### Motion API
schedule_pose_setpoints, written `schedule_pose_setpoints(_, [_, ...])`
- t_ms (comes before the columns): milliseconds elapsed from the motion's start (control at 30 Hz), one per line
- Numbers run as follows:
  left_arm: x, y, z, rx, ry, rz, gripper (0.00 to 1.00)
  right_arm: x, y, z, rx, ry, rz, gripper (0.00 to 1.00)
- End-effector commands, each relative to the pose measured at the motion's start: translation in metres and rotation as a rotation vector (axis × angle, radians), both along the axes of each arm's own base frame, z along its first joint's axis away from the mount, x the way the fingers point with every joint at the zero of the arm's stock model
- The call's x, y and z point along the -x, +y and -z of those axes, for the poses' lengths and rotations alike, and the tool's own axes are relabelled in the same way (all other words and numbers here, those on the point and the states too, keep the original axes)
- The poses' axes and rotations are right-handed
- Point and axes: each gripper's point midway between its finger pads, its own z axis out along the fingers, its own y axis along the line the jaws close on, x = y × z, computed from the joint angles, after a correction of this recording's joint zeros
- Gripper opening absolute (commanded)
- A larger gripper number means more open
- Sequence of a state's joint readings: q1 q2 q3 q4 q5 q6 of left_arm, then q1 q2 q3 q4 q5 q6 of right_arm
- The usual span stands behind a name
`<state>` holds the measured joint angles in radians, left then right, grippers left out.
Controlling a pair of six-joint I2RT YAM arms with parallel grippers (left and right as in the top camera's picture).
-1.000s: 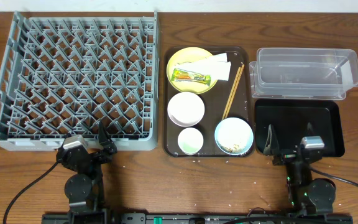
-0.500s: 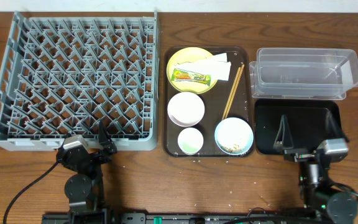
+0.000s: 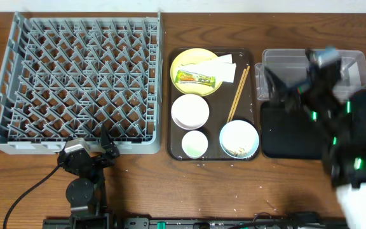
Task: Sort waste into correct bins and load items into the dishwasher
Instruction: 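Reach the right gripper to the yellow plate and grasp wrapper and tissue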
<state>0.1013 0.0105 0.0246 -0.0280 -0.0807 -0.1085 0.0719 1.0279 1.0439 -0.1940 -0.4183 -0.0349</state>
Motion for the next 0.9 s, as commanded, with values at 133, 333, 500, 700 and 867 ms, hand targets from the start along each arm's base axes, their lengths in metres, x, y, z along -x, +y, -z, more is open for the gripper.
schedule_pose_setpoints(133, [0.001,0.002,0.018,0.013,0.051,-0.012,0.93,-0.047,0.050,-0.026,0.077,0.151,-0.223,0.99])
schedule_pose_setpoints(333, [0.001,0.002,0.018,0.013,0.051,-0.012,0.93,-0.082,0.092,0.003,0.210,0.317,-0.287,0.99])
schedule_pose_setpoints(500, [0.001,0.002,0.018,0.013,0.051,-0.012,0.93,-0.099,0.113,0.057,0.361,0.488,-0.284,0.99])
schedule_pose_setpoints(700, [0.001,0.002,0.018,0.013,0.051,-0.012,0.93,-0.119,0.123,0.130,0.551,0.587,-0.251,0.99])
schedule_pose_setpoints(867, [0.001,0.002,0.018,0.013,0.051,-0.012,0.93,-0.129,0.147,0.166,0.522,0.618,-0.334,0.99])
